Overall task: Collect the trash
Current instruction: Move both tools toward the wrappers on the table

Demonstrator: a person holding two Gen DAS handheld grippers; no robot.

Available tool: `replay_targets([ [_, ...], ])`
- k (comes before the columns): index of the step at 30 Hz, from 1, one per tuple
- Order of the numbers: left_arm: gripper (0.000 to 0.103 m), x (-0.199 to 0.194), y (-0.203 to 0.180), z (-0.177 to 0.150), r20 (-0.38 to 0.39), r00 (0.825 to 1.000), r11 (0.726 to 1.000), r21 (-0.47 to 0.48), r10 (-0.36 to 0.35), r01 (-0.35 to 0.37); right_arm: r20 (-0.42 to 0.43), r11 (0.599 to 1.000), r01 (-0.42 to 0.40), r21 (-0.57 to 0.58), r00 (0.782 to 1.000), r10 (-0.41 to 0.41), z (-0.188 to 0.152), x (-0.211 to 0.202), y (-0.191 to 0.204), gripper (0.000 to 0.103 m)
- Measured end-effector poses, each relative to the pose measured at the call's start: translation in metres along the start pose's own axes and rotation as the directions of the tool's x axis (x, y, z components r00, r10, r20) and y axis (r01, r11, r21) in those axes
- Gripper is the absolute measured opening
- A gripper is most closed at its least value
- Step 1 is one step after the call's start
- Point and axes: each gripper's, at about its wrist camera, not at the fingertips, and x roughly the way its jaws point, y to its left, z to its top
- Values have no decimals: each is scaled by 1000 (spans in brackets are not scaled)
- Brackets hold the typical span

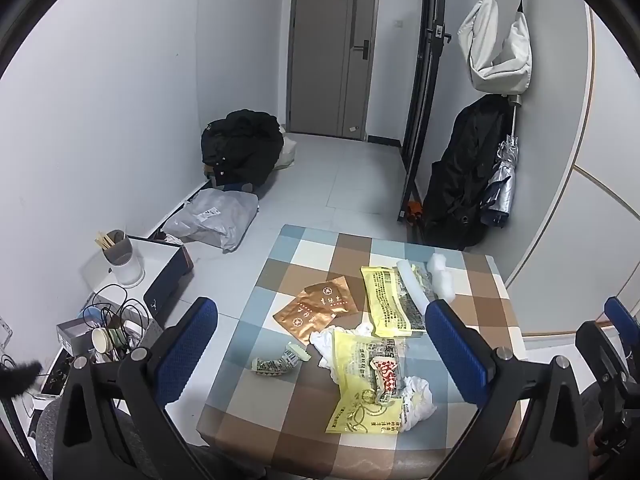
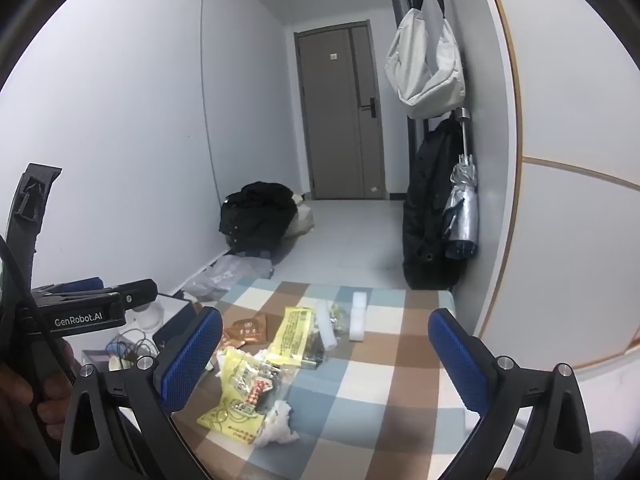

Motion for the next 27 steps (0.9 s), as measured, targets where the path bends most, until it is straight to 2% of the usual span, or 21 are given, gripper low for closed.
replay_targets([
  [13,102,1,-8,-3,26,1000,1000,12,3,-3,5,1000,0,-11,1000,0,0,-1,2,103],
  [23,102,3,1,-3,18,1000,1000,-23,-16,16,4,1000,7,-8,1000,-7,-2,1,2,103],
  [27,102,4,-1,-4,13,1000,1000,14,15,-15,-2,1000,12,-6,1000,-12,-2,0,2,103],
])
